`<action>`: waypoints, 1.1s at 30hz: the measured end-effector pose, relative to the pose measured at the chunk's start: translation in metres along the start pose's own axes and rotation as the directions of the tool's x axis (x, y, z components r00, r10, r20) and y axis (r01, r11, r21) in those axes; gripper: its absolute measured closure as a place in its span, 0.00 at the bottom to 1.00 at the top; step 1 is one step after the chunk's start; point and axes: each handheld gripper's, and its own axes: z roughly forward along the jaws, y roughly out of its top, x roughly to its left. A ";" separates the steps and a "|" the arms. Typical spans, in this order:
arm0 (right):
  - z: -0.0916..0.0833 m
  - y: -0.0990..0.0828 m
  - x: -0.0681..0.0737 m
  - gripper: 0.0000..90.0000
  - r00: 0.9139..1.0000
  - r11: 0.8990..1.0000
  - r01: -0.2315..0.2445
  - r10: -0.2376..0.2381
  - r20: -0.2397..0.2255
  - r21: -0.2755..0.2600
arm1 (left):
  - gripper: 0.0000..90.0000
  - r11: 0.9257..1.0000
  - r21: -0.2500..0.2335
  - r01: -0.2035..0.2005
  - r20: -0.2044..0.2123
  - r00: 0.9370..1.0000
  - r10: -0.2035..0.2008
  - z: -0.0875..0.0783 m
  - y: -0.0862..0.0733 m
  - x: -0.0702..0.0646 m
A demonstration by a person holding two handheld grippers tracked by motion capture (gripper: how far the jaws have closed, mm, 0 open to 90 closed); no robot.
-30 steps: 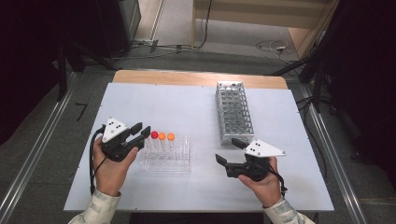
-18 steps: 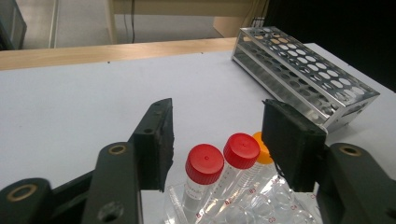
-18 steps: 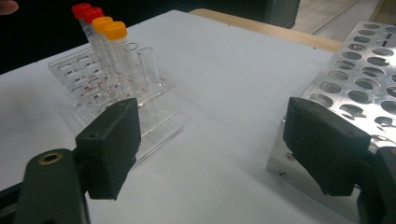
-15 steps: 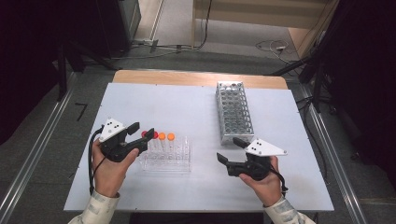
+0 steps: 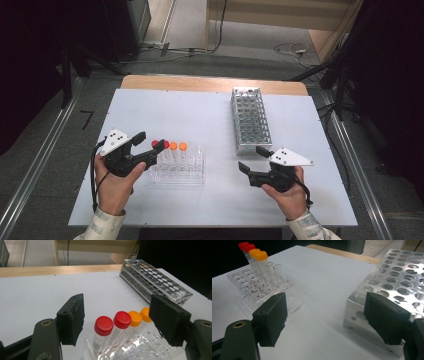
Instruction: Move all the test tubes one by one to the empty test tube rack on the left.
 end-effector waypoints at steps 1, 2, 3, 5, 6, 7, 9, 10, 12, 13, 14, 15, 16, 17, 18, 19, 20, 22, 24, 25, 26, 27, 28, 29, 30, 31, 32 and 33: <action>-0.001 0.000 -0.001 0.19 1.000 1.000 -0.004 0.004 0.004 0.000 | 0.31 1.000 0.002 -0.001 0.001 1.000 0.001 0.000 0.000 0.000; -0.002 -0.001 -0.002 0.19 1.000 1.000 -0.006 0.006 0.005 -0.002 | 0.31 1.000 -0.001 0.000 0.003 1.000 0.000 -0.001 -0.001 0.000; -0.003 -0.001 -0.003 0.19 1.000 1.000 -0.004 0.004 0.008 -0.002 | 0.30 1.000 -0.003 0.001 0.005 1.000 -0.001 -0.001 -0.001 0.000; -0.004 -0.001 -0.005 0.19 1.000 1.000 -0.009 0.009 0.014 -0.003 | 0.30 1.000 -0.002 0.000 0.006 1.000 0.000 -0.003 -0.001 0.000; -0.005 -0.001 -0.006 0.19 1.000 1.000 -0.011 0.011 0.017 -0.002 | 0.30 1.000 -0.002 0.000 0.007 1.000 0.000 -0.003 -0.001 0.000; -0.006 -0.002 -0.007 0.19 1.000 1.000 -0.009 0.010 0.022 -0.003 | 0.29 1.000 0.000 -0.001 0.008 1.000 0.001 -0.003 -0.002 0.000; -0.007 -0.002 -0.008 0.19 1.000 1.000 -0.008 0.008 0.028 -0.005 | 0.28 1.000 -0.001 0.000 0.007 1.000 0.000 -0.004 -0.003 0.001; -0.008 -0.002 -0.009 0.19 0.999 1.000 -0.009 0.009 0.031 -0.005 | 0.28 1.000 0.000 0.001 0.007 1.000 -0.001 -0.005 -0.003 0.001; -0.009 -0.003 -0.011 0.19 0.999 1.000 -0.009 0.009 0.034 -0.006 | 0.28 1.000 -0.001 0.006 0.002 1.000 -0.006 -0.006 -0.004 0.003; -0.010 -0.003 -0.011 0.19 0.999 1.000 -0.012 0.012 0.037 -0.005 | 0.28 1.000 0.001 0.005 0.003 1.000 -0.005 -0.006 -0.004 0.003; -0.010 -0.003 -0.012 0.19 0.999 1.000 -0.013 0.013 0.038 -0.007 | 0.28 1.000 0.001 0.009 0.001 1.000 -0.009 -0.006 -0.005 0.004; -0.011 -0.004 -0.013 0.19 0.999 1.000 -0.014 0.014 0.039 -0.007 | 0.28 1.000 0.000 0.011 0.000 1.000 -0.011 -0.007 -0.006 0.005; -0.011 -0.004 -0.014 0.19 0.999 1.000 -0.014 0.014 0.042 -0.005 | 0.28 1.000 -0.001 0.013 0.000 1.000 -0.013 -0.007 -0.006 0.006; -0.012 -0.004 -0.014 0.19 0.999 1.000 -0.014 0.014 0.044 -0.006 | 0.28 1.000 0.000 0.012 0.000 1.000 -0.012 -0.007 -0.007 0.007; -0.012 -0.005 -0.015 0.19 0.999 1.000 -0.013 0.013 0.045 -0.005 | 0.27 1.000 0.000 0.015 0.001 1.000 -0.015 -0.008 -0.007 0.007; -0.013 -0.005 -0.015 0.19 0.999 1.000 -0.014 0.014 0.046 -0.004 | 0.27 1.000 -0.001 0.018 -0.001 1.000 -0.018 -0.008 -0.008 0.008; -0.013 -0.005 -0.016 0.19 0.999 1.000 -0.016 0.016 0.048 -0.004 | 0.27 1.000 0.002 0.017 -0.004 1.000 -0.017 -0.008 -0.009 0.009; -0.014 -0.006 -0.017 0.19 0.999 1.000 -0.017 0.017 0.051 -0.005 | 0.27 1.000 0.004 0.019 -0.005 1.000 -0.019 -0.009 -0.010 0.010; -0.016 -0.006 -0.019 0.19 0.998 1.000 -0.018 0.019 0.057 -0.007 | 0.27 1.000 0.006 0.018 -0.003 1.000 -0.018 -0.009 -0.011 0.011; -0.016 -0.006 -0.020 0.19 0.998 1.000 -0.019 0.019 0.059 -0.007 | 0.27 1.000 0.007 0.019 -0.005 1.000 -0.019 -0.009 -0.011 0.011; -0.017 -0.007 -0.020 0.19 0.998 1.000 -0.020 0.020 0.061 -0.006 | 0.27 1.000 0.005 0.021 -0.005 1.000 -0.021 -0.010 -0.012 0.012; -0.018 -0.007 -0.021 0.19 0.998 1.000 -0.021 0.021 0.065 -0.007 | 0.27 1.000 0.006 0.022 -0.005 1.000 -0.022 -0.010 -0.012 0.012; -0.018 -0.007 -0.022 0.19 0.997 1.000 -0.024 0.025 0.068 -0.008 | 0.27 1.000 0.008 0.020 -0.008 1.000 -0.020 -0.011 -0.012 0.012; -0.019 -0.008 -0.023 0.19 0.997 1.000 -0.023 0.024 0.069 -0.010 | 0.27 1.000 0.006 0.023 -0.009 1.000 -0.023 -0.011 -0.012 0.013; -0.020 -0.008 -0.023 0.19 0.997 1.000 -0.021 0.022 0.072 -0.010 | 0.27 1.000 0.006 0.025 -0.010 1.000 -0.025 -0.011 -0.013 0.013; -0.020 -0.008 -0.024 0.19 0.997 1.000 -0.025 0.026 0.076 -0.011 | 0.27 1.000 0.007 0.024 -0.011 1.000 -0.024 -0.012 -0.013 0.014; -0.021 -0.009 -0.024 0.19 0.997 1.000 -0.023 0.024 0.077 -0.013 | 0.27 1.000 0.007 0.024 -0.012 1.000 -0.024 -0.012 -0.013 0.014; -0.022 -0.009 -0.025 0.18 0.997 1.000 -0.026 0.027 0.078 -0.011 | 0.27 1.000 0.005 0.024 -0.012 1.000 -0.024 -0.013 -0.014 0.015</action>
